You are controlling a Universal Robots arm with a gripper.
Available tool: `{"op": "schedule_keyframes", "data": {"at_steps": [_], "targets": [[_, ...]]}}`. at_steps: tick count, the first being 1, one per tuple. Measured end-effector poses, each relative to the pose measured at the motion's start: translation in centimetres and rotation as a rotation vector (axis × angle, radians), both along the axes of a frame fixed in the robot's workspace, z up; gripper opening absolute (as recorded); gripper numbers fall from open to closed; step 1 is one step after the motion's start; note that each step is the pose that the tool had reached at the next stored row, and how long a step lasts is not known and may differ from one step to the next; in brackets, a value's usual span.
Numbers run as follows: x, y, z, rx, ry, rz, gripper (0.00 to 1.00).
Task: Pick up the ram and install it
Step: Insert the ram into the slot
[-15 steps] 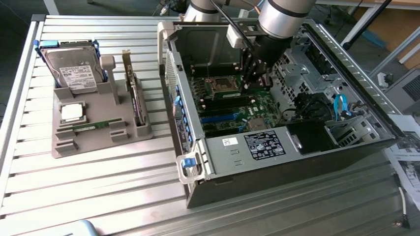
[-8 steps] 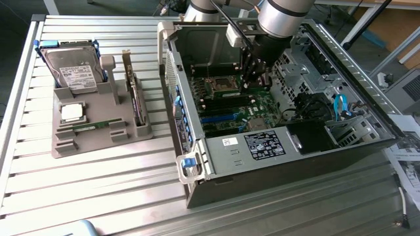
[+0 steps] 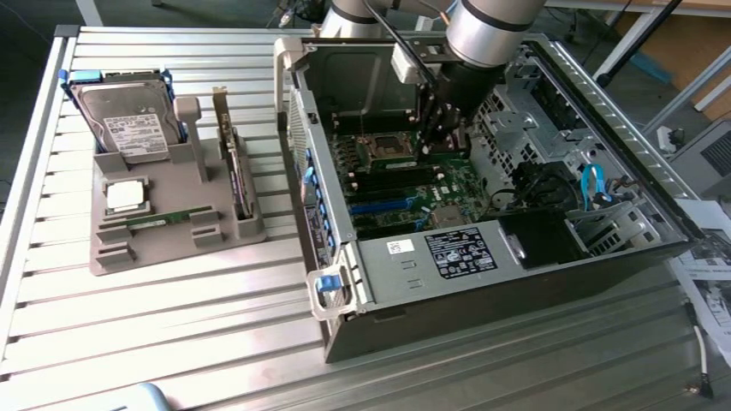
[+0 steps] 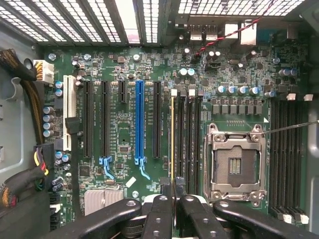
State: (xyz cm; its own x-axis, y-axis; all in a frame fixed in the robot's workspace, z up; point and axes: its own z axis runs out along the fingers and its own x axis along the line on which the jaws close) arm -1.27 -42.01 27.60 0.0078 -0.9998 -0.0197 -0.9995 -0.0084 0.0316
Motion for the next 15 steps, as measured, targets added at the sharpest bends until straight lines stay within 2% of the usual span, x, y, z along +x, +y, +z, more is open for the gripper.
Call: {"op": "schedule_keyframes", "data": {"at_steps": [15], "targets": [[-0.2, 0.02, -1.35, 0.0002, -0.0001, 0.0, 0.12]]}}
